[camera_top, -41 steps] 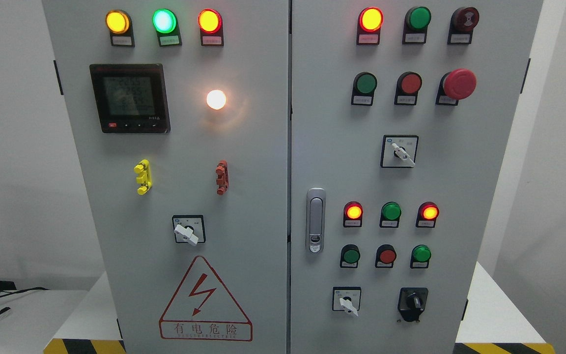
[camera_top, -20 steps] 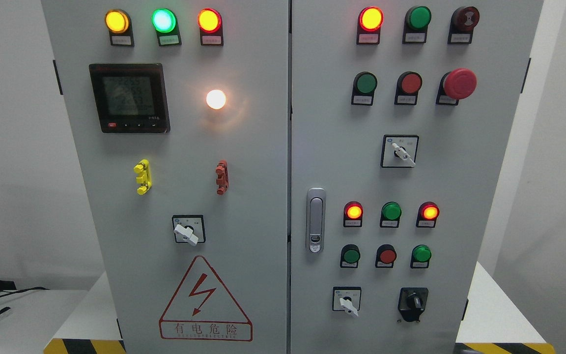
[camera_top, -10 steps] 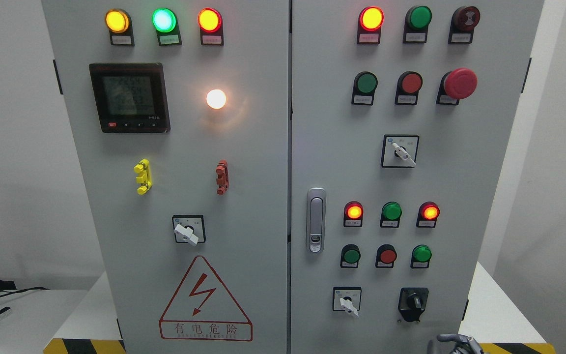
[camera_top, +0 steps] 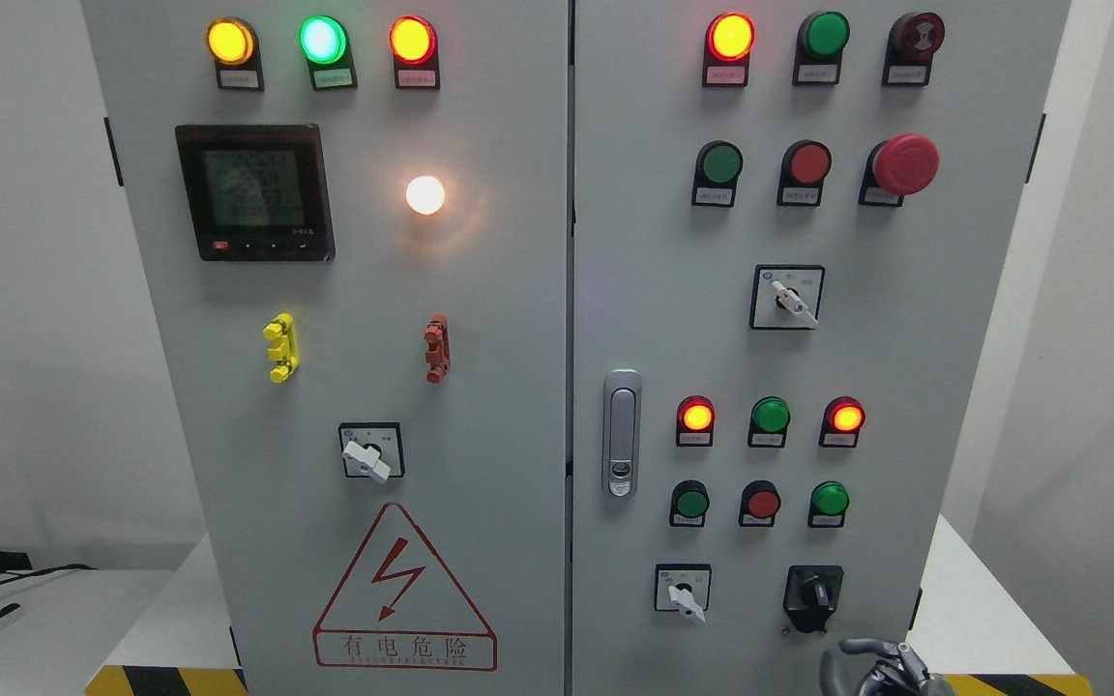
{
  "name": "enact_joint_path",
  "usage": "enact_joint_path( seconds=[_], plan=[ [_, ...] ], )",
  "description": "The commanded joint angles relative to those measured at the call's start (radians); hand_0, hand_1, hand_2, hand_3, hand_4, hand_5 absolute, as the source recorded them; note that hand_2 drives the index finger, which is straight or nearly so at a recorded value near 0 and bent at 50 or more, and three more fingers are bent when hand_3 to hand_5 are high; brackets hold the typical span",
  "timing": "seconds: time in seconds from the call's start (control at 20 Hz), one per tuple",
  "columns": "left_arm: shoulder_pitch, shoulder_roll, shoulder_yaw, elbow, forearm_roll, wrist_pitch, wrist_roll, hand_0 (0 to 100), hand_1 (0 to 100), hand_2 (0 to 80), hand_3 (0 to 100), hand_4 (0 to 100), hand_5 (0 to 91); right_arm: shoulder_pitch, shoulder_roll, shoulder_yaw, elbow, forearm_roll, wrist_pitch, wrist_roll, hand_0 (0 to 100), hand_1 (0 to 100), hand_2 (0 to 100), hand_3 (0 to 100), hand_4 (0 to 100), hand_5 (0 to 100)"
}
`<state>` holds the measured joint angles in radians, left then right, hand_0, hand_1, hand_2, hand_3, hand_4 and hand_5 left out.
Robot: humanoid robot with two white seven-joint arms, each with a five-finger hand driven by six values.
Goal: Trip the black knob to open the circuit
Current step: 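Raise the right hand up toward the black rotary knob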
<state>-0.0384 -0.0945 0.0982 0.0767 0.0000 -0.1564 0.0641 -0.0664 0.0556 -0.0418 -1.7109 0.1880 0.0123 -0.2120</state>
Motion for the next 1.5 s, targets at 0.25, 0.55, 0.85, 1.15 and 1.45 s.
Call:
enact_joint_path(
  seconds=[0.25, 0.55, 0.85, 1.15, 1.45],
  plan=[
    [0.000, 0.001, 0.000, 0.000, 0.005, 0.000, 0.000, 12, 39, 0.0, 0, 0, 0.0, -0.033, 0.006, -0.015, 0.048, 0.002, 0.002, -0.007, 32, 58, 39, 86, 96, 100],
    [0.000, -0.001, 0.000, 0.000, 0.005, 0.000, 0.000, 12, 39, 0.0, 0, 0, 0.0, -0.053, 0.003, -0.023, 0.073, 0.004, 0.003, -0.006, 31, 59, 39, 85, 95, 100],
    [0.000, 0.001, 0.000, 0.000, 0.005, 0.000, 0.000, 12, 39, 0.0, 0, 0, 0.0, -0.073, -0.002, -0.020, 0.083, -0.002, 0.018, 0.003, 30, 61, 42, 85, 95, 100],
    [0.000, -0.001, 0.000, 0.000, 0.005, 0.000, 0.000, 12, 39, 0.0, 0, 0, 0.0, -0.079, -0.002, -0.015, 0.082, -0.002, 0.021, 0.005, 30, 61, 44, 86, 96, 100],
    [0.000, -0.001, 0.000, 0.000, 0.005, 0.000, 0.000, 12, 39, 0.0, 0, 0, 0.0, -0.093, 0.000, -0.009, 0.085, -0.002, 0.023, 0.006, 30, 61, 46, 88, 97, 100]
  ],
)
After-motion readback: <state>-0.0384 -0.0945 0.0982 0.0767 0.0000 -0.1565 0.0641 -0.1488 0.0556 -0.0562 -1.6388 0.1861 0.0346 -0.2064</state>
